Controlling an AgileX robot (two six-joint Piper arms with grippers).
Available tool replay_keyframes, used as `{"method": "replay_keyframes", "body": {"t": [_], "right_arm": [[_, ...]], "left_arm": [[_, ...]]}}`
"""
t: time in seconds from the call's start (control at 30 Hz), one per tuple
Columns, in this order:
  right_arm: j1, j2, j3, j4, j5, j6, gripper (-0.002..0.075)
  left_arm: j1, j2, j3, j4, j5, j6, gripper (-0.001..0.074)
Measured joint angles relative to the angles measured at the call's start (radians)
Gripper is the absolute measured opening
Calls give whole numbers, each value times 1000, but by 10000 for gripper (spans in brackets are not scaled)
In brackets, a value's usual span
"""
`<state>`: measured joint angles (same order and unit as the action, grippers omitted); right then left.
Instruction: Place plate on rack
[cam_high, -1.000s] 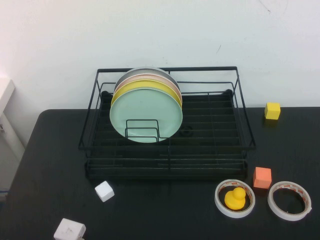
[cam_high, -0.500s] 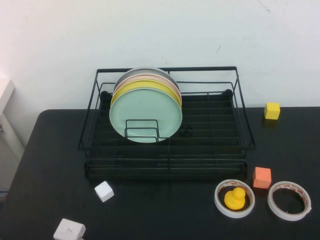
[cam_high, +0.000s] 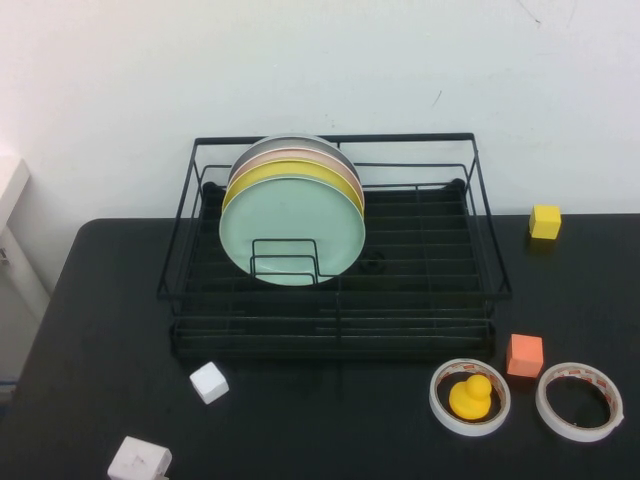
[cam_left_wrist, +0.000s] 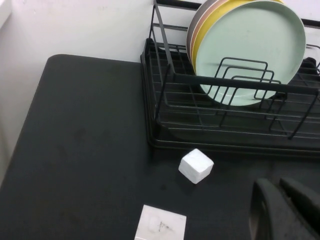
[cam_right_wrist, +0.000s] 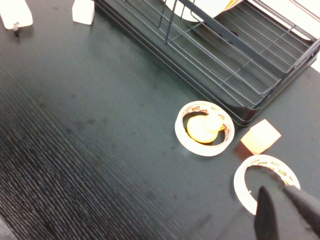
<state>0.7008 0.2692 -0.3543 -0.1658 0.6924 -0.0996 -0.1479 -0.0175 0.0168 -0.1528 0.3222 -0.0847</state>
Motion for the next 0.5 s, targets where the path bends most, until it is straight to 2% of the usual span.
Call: {"method": "replay_keyframes", "body": {"t": [0.17, 0.33, 0.5], "right_arm": [[0, 0, 0, 0, 0, 0, -2], [0, 0, 0, 0, 0, 0, -2], [0, 0, 0, 0, 0, 0, -2]], "left_arm": [[0, 0, 0, 15, 0, -50, -1], [0, 0, 0, 112, 0, -177, -1], [0, 0, 0, 131, 0, -185, -1]]}}
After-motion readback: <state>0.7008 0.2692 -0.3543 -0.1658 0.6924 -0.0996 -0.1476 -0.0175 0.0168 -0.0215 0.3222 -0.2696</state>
